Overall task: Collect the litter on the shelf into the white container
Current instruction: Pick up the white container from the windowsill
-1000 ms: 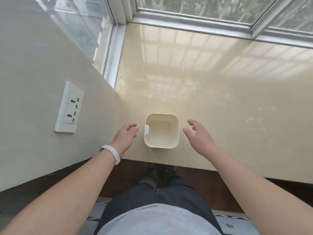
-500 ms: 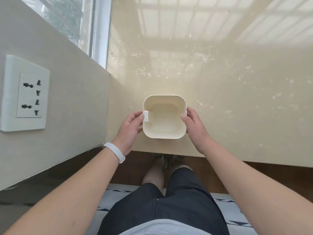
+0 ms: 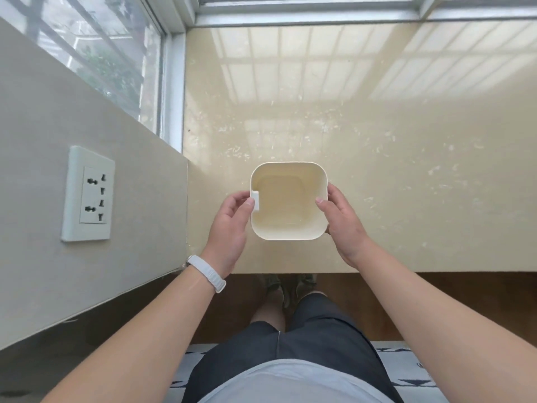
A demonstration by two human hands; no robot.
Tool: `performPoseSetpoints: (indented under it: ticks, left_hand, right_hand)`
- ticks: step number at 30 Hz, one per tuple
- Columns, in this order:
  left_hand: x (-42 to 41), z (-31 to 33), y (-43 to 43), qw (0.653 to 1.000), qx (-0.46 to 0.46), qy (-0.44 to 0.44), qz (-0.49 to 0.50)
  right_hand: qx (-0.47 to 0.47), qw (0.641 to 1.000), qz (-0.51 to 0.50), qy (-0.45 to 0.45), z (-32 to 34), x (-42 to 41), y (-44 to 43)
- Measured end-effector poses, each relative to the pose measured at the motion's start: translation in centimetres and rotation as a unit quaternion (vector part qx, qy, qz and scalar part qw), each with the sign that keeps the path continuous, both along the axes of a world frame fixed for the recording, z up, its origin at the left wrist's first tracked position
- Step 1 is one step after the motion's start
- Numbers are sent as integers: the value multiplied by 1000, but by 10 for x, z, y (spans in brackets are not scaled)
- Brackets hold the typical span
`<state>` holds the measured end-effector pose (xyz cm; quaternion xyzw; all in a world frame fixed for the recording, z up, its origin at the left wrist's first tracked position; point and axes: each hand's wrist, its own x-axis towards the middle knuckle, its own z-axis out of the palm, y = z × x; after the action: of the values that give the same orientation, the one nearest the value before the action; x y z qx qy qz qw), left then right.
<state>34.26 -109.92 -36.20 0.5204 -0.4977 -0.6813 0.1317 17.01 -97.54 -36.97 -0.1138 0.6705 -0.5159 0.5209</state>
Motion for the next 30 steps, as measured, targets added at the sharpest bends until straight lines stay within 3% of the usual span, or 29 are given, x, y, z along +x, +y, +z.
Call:
performPoseSetpoints:
  ticks: [10, 17, 24, 30]
  left_hand:
    - [-47, 85, 5, 992, -28, 96, -80]
    - [-100, 132, 35, 980, -38, 154, -120]
    - [-164, 165, 90, 969, -75, 170, -161]
    - [-238, 188, 164, 944, -110, 181, -254]
  right_hand:
    - [-52, 992, -76, 90, 100, -23, 46]
    - [-102, 979, -145, 100, 148, -53, 94]
    - [-142, 964, -191, 118, 182, -104, 156]
    - [-152, 941, -278, 115, 192, -149, 239]
